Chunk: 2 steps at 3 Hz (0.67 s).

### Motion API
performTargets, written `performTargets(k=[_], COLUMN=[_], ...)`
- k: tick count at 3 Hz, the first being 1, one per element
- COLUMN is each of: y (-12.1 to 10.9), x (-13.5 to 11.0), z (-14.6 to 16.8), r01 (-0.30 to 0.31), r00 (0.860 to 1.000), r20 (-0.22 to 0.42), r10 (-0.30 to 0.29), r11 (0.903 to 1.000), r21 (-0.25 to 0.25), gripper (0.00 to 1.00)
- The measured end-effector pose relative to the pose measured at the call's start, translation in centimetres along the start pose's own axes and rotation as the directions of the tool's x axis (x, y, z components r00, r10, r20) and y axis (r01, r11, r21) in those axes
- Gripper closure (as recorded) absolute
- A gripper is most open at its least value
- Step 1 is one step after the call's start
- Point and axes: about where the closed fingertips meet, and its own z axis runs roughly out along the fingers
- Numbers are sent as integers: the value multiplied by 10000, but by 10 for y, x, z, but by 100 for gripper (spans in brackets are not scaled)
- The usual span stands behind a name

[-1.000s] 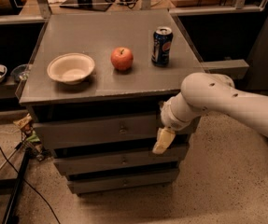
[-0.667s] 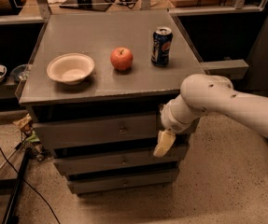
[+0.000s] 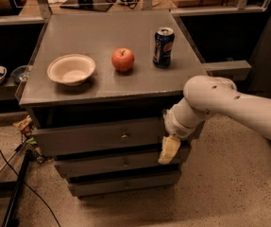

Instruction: Open top drawer

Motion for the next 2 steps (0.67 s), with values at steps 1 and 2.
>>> performTargets(k=[1,2], y=[16,40], x=[5,11], z=[-24,-60], r01=[-495,-1163], r00=[9985,9916], r20=[225,562], r10=[496,1165], r11=[9987,9932], r21=[-71,-62], gripper=[0,0])
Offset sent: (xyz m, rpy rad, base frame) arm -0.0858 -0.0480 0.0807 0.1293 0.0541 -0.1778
